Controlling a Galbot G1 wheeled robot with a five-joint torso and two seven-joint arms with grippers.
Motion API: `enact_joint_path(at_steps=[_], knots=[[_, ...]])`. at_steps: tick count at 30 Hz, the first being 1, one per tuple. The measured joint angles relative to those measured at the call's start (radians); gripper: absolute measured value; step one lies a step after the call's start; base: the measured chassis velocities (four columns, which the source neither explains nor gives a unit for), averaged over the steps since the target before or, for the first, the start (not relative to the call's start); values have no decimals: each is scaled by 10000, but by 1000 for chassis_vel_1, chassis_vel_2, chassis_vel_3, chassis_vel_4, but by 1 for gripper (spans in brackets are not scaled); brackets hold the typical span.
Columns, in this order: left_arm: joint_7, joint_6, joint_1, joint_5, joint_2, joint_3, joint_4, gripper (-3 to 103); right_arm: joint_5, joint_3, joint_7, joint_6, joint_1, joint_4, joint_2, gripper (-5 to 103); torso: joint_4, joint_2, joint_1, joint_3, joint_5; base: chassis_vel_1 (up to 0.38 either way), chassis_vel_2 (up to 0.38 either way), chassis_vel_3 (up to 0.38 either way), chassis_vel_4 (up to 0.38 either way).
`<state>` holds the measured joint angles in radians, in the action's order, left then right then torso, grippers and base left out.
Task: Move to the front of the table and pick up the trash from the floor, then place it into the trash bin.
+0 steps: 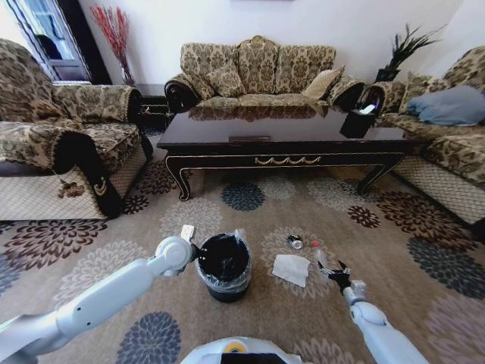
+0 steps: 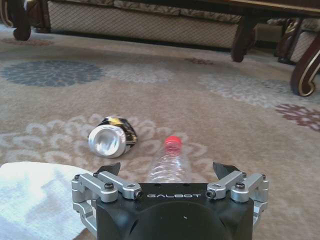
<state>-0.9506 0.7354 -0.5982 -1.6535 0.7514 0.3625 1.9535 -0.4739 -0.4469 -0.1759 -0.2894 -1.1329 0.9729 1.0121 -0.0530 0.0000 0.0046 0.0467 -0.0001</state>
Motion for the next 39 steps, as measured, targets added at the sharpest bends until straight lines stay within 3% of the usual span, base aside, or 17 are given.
enact_joint_path(at_steps=[22, 25, 29, 31, 35, 37, 39], knots=[[3, 0, -413, 89, -24, -324, 134, 2, 284, 871, 172, 299, 1046, -1356, 113, 101, -1, 0, 0, 0, 1, 0, 0, 0, 0], [4, 0, -449, 159, 7, -325, 109, 2, 333, 877, 224, 331, 1047, -1480, 83, 93, 0, 0, 1, 0, 1, 0, 0, 0, 0], [31, 0, -500, 178, -4, -351, 137, 2, 589, 863, 209, 318, 1091, -1880, 89, 71, -1, 0, 0, 0, 1, 0, 0, 0, 0], [69, 0, -503, 211, -25, -354, 138, 2, 673, 852, 207, 296, 1108, -1970, 103, 71, -2, 0, 0, 0, 1, 0, 0, 0, 0], [158, 0, -537, 294, -68, -426, 127, 2, 949, 729, 207, 170, 1143, -2222, 156, 50, 1, 0, 0, -1, -2, 0, 0, 0, 0], [160, 0, -543, 297, -69, -435, 124, 2, 951, 713, 204, 162, 1127, -2209, 149, 50, 1, 0, 0, -1, -2, 0, 0, 0, 0], [160, 0, -569, 308, -64, -446, 125, 2, 949, 647, 190, 142, 1079, -2168, 108, 41, 0, 0, 0, -1, 3, 0, 0, 0, 0]])
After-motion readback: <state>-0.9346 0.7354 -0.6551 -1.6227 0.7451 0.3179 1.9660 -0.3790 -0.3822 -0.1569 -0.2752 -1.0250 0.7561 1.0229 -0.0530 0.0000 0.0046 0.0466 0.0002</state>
